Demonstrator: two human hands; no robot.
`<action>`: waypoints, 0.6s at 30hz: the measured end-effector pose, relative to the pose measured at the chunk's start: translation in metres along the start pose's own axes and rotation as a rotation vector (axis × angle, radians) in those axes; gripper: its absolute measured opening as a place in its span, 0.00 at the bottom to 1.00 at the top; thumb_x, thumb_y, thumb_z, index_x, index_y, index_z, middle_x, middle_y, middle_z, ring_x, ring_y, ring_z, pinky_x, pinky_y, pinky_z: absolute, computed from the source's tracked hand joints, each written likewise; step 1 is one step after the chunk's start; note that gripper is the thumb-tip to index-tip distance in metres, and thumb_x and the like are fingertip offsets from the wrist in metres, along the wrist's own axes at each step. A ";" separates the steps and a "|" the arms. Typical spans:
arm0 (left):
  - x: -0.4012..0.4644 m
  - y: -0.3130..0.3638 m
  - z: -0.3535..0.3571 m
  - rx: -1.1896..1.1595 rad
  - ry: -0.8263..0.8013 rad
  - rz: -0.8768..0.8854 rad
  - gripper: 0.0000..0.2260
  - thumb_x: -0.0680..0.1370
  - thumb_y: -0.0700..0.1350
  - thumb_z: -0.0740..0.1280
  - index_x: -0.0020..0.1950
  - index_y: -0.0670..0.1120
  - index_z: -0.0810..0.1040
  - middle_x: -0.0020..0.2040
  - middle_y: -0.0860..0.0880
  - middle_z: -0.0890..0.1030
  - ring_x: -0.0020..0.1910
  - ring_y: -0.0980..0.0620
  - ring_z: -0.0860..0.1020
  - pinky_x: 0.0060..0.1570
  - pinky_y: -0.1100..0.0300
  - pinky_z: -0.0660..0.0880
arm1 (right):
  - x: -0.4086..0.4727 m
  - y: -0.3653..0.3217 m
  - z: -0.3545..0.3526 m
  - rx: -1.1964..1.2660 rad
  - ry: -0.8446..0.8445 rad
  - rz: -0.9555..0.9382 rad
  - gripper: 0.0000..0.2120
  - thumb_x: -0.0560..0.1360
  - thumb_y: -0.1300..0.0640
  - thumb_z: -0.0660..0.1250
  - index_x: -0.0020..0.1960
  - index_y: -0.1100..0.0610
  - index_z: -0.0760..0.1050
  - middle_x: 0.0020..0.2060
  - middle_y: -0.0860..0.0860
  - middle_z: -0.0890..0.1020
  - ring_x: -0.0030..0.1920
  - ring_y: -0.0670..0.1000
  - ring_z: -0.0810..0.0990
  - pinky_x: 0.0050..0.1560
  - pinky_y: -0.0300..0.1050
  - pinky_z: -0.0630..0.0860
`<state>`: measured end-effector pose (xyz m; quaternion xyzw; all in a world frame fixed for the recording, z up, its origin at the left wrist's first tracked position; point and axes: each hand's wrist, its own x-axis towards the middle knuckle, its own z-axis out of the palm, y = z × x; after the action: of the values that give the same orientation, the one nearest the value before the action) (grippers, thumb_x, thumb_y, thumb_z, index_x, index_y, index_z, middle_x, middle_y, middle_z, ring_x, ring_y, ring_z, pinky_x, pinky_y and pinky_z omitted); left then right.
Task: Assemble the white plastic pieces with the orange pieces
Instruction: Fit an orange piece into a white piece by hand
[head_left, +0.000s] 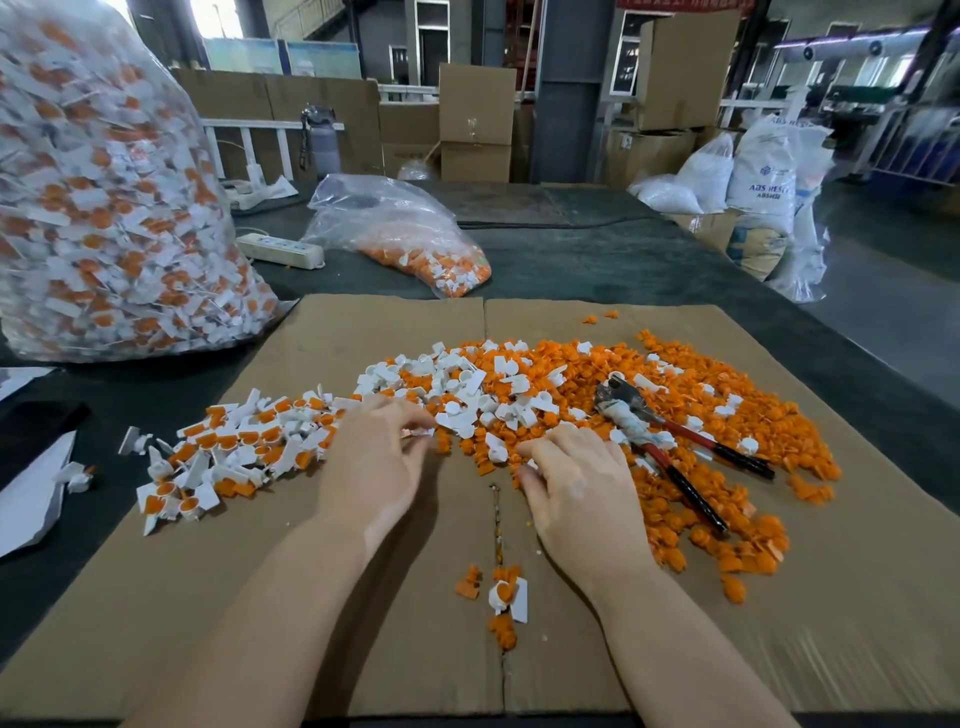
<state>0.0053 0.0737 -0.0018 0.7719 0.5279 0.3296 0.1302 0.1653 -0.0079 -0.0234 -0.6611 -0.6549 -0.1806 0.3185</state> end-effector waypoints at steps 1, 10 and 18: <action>-0.001 0.007 0.006 -0.035 -0.033 0.028 0.09 0.76 0.42 0.68 0.55 0.49 0.81 0.51 0.53 0.76 0.53 0.52 0.73 0.58 0.59 0.69 | 0.000 -0.001 0.000 -0.035 -0.010 -0.010 0.05 0.67 0.58 0.75 0.42 0.57 0.81 0.37 0.51 0.80 0.39 0.54 0.79 0.39 0.49 0.74; 0.002 0.035 0.042 -0.088 -0.124 0.057 0.07 0.76 0.45 0.68 0.54 0.49 0.79 0.47 0.55 0.70 0.46 0.59 0.69 0.45 0.72 0.63 | 0.001 -0.002 0.002 -0.136 -0.060 -0.002 0.10 0.63 0.60 0.78 0.37 0.56 0.77 0.35 0.51 0.78 0.37 0.53 0.77 0.37 0.49 0.74; -0.011 0.029 0.040 -0.287 -0.068 0.042 0.09 0.75 0.41 0.69 0.54 0.49 0.81 0.44 0.57 0.75 0.42 0.61 0.72 0.44 0.80 0.64 | -0.001 0.004 0.001 0.175 -0.003 0.177 0.03 0.74 0.62 0.69 0.42 0.56 0.75 0.35 0.49 0.79 0.38 0.51 0.76 0.46 0.45 0.64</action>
<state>0.0495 0.0582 -0.0201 0.7669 0.4545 0.3778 0.2500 0.1689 -0.0080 -0.0252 -0.6862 -0.6077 -0.0930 0.3888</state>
